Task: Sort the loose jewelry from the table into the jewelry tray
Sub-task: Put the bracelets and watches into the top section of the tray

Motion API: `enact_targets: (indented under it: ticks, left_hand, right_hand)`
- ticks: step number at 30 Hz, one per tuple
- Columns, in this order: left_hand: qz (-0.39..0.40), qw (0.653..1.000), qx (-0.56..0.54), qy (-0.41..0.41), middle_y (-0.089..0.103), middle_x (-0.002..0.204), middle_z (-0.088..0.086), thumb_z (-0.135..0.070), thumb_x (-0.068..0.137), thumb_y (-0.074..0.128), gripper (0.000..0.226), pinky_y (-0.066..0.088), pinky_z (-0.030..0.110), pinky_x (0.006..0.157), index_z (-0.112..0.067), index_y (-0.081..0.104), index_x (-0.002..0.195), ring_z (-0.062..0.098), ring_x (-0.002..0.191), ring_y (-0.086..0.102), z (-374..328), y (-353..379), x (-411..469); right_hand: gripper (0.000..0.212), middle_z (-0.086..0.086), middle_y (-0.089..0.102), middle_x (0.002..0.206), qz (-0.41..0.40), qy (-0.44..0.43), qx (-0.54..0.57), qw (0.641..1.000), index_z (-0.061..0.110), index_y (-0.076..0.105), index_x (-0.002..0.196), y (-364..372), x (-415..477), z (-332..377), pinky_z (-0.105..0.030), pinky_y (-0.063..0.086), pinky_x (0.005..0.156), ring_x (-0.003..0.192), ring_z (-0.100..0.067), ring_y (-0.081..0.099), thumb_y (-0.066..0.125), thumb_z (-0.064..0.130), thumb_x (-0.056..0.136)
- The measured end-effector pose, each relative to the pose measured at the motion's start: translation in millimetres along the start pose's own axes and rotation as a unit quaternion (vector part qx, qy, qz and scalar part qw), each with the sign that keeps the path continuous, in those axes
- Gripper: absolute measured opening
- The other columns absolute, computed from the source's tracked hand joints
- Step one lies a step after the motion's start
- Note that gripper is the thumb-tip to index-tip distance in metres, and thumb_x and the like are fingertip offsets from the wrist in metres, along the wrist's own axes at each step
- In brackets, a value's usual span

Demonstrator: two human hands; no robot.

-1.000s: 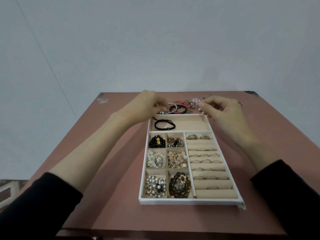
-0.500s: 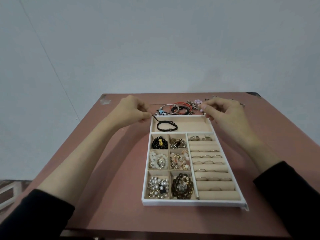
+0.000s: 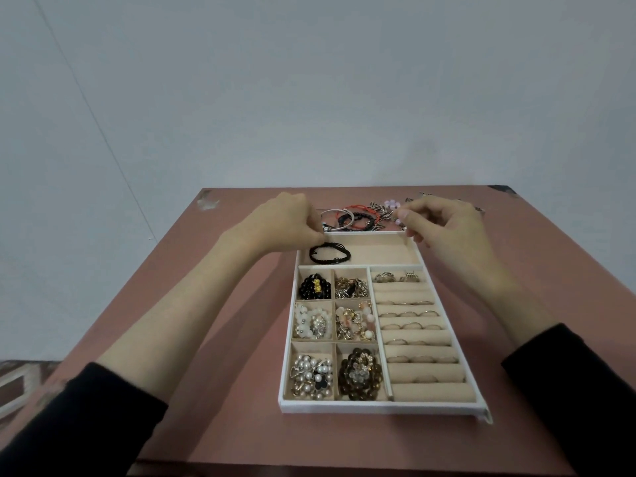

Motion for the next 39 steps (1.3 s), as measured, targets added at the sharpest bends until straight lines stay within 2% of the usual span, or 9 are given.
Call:
enact_targets:
  ticks: [4,10,19,23,25,29,32,36,39]
  left_hand:
    - [-0.072,0.997,-0.040,0.004,0.063,0.073,-0.004,-0.014,0.085,0.059,0.014,0.040,0.021,0.061,-0.014,0.072,0.090,0.012,0.070,0.057,5.8,-6.8,13.6]
    - [-0.005,0.997,0.052,0.062,0.071,0.099,0.001,-0.002,0.083,0.061,0.025,0.040,0.021,0.072,-0.016,0.073,0.100,0.010,0.079,0.055,-6.4,7.8,38.9]
    - [-0.003,0.988,0.124,0.088,0.069,0.098,0.005,-0.012,0.085,0.059,0.014,0.045,0.028,0.072,-0.013,0.069,0.095,0.021,0.091,0.061,-7.0,13.5,52.1]
    - [-0.085,0.995,-0.003,0.049,0.066,0.094,0.007,-0.019,0.090,0.057,0.009,0.048,0.033,0.074,-0.011,0.059,0.093,0.022,0.082,0.060,8.5,4.2,52.2]
    - [-0.132,0.986,-0.100,0.024,0.064,0.090,0.006,-0.017,0.092,0.054,0.007,0.049,0.027,0.068,-0.010,0.057,0.094,0.019,0.079,0.060,16.3,-2.8,47.9]
    - [-0.227,0.932,-0.281,-0.017,0.065,0.090,0.010,-0.014,0.092,0.054,0.005,0.055,0.019,0.060,-0.010,0.056,0.093,0.019,0.075,0.066,31.4,-18.6,30.5]
    - [-0.265,0.889,-0.373,-0.025,0.065,0.088,0.011,-0.010,0.092,0.053,0.004,0.058,0.026,0.069,-0.009,0.057,0.093,0.017,0.072,0.067,40.2,-24.2,13.8]
    - [-0.250,0.863,-0.439,-0.015,0.066,0.086,0.014,-0.008,0.092,0.053,0.010,0.057,0.032,0.074,-0.016,0.058,0.088,0.015,0.069,0.066,42.4,-19.7,-0.4]
    - [-0.236,0.844,-0.480,-0.027,0.066,0.081,0.008,-0.009,0.092,0.055,0.009,0.057,0.029,0.070,-0.016,0.058,0.088,0.014,0.065,0.065,41.3,-15.0,-6.3]
  right_hand:
    - [0.011,0.001,0.060,0.065,-0.006,-0.001,0.004,1.000,0.011,0.071,0.083,0.5,0.7,-0.1,-0.012,0.042,0.060,0.059,-0.002,0.051,0.063,0.016,0.087]
    - [0.012,-0.001,0.059,0.064,-0.006,-0.005,-0.006,1.000,0.010,0.071,0.083,1.0,1.9,-1.1,-0.012,0.040,0.058,0.061,-0.006,0.050,0.063,0.017,0.087]
    - [0.010,-0.006,0.065,0.068,-0.013,-0.011,-0.001,1.000,0.014,0.072,0.082,-1.9,4.4,-3.1,-0.017,0.043,0.061,0.062,-0.007,0.052,0.064,0.019,0.087]
    - [0.011,-0.003,0.063,0.066,-0.010,-0.012,-0.003,1.000,0.013,0.072,0.083,-1.7,4.1,-3.0,-0.019,0.043,0.063,0.062,-0.007,0.051,0.063,0.019,0.087]
    - [0.012,0.001,0.061,0.064,-0.014,-0.013,-0.005,1.000,0.012,0.072,0.083,-1.7,4.0,-3.3,-0.015,0.041,0.061,0.061,-0.005,0.050,0.063,0.018,0.087]
    - [0.010,0.000,0.063,0.069,-0.015,-0.014,-0.017,1.000,0.014,0.072,0.082,-0.7,4.3,-4.3,-0.009,0.040,0.060,0.061,-0.001,0.050,0.063,0.017,0.087]
    - [0.009,0.000,0.066,0.075,0.011,-0.029,-0.088,0.996,0.015,0.072,0.087,5.4,13.9,-1.4,-0.010,0.040,0.064,0.069,-0.006,0.054,0.063,0.017,0.086]
    - [0.013,0.002,0.065,0.083,0.090,-0.093,-0.274,0.953,0.019,0.073,0.092,29.1,44.3,0.3,-0.029,0.043,0.075,0.080,-0.016,0.057,0.062,0.019,0.086]
    - [0.014,0.006,0.057,0.078,0.189,-0.115,-0.369,0.903,0.023,0.073,0.095,50.7,63.5,-5.7,-0.027,0.037,0.069,0.083,-0.018,0.056,0.064,0.021,0.084]
Point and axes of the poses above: each hand's wrist, its own x-axis towards the middle knuckle, its own y-axis out of the palm, z = x × y, the point moved 7 cm from there along x, towards the middle knuckle
